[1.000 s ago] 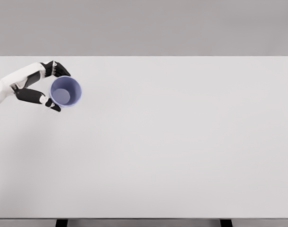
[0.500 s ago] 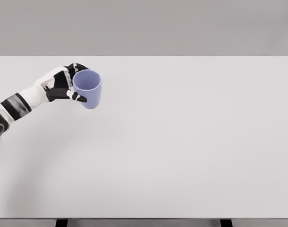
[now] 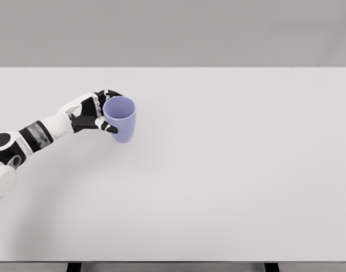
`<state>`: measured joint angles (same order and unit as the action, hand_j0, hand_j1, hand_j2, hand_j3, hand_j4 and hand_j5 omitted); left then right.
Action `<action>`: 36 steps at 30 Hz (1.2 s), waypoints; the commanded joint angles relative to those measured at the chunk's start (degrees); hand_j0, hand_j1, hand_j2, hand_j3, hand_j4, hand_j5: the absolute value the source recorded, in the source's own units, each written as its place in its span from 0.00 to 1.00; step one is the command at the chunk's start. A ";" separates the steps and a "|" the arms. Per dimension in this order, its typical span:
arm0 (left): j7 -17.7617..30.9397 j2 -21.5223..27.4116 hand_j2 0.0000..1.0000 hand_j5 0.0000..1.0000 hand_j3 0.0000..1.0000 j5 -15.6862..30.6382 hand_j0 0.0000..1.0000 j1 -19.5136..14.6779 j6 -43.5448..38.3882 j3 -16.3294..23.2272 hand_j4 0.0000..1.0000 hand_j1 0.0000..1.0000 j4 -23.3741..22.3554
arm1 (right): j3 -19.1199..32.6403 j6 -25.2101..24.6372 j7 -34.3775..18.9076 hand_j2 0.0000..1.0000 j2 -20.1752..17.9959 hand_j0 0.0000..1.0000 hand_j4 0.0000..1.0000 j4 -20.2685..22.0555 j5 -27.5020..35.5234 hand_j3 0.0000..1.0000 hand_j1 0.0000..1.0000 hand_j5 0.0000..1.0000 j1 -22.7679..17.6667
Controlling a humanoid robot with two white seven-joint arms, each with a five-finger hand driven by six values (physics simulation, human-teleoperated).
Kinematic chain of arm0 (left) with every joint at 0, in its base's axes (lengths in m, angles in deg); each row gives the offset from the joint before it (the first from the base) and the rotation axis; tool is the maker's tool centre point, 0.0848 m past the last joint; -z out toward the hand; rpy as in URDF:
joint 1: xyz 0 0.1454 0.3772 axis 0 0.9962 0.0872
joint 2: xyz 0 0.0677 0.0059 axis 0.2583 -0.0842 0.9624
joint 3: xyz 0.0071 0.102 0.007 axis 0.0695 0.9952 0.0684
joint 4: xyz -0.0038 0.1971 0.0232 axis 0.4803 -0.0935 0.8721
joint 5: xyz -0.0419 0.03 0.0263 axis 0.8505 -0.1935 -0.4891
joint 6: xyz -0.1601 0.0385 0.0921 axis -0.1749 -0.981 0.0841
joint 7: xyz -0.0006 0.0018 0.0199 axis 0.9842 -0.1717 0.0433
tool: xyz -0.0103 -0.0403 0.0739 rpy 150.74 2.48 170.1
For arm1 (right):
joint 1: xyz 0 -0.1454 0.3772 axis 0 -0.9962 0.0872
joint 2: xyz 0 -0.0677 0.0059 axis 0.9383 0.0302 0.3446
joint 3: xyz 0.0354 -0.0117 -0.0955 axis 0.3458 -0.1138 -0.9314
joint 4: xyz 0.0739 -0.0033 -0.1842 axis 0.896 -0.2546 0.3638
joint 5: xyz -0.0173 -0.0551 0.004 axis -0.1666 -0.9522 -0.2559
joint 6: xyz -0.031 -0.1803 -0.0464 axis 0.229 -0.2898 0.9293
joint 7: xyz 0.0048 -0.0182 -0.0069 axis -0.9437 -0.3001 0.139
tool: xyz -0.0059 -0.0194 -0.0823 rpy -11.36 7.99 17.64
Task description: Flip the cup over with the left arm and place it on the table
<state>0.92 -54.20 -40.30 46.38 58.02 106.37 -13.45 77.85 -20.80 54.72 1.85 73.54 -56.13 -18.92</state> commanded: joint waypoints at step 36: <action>-0.01 -1.44 1.00 1.00 1.00 -2.16 1.00 0.35 0.54 0.09 1.00 1.00 0.74 | 0.05 0.00 0.01 1.00 0.00 1.00 1.00 0.00 0.01 1.00 1.00 1.00 0.00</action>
<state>0.90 -55.73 -42.83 46.73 58.55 106.71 -12.87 77.85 -20.80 54.73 1.85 73.54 -56.13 -18.92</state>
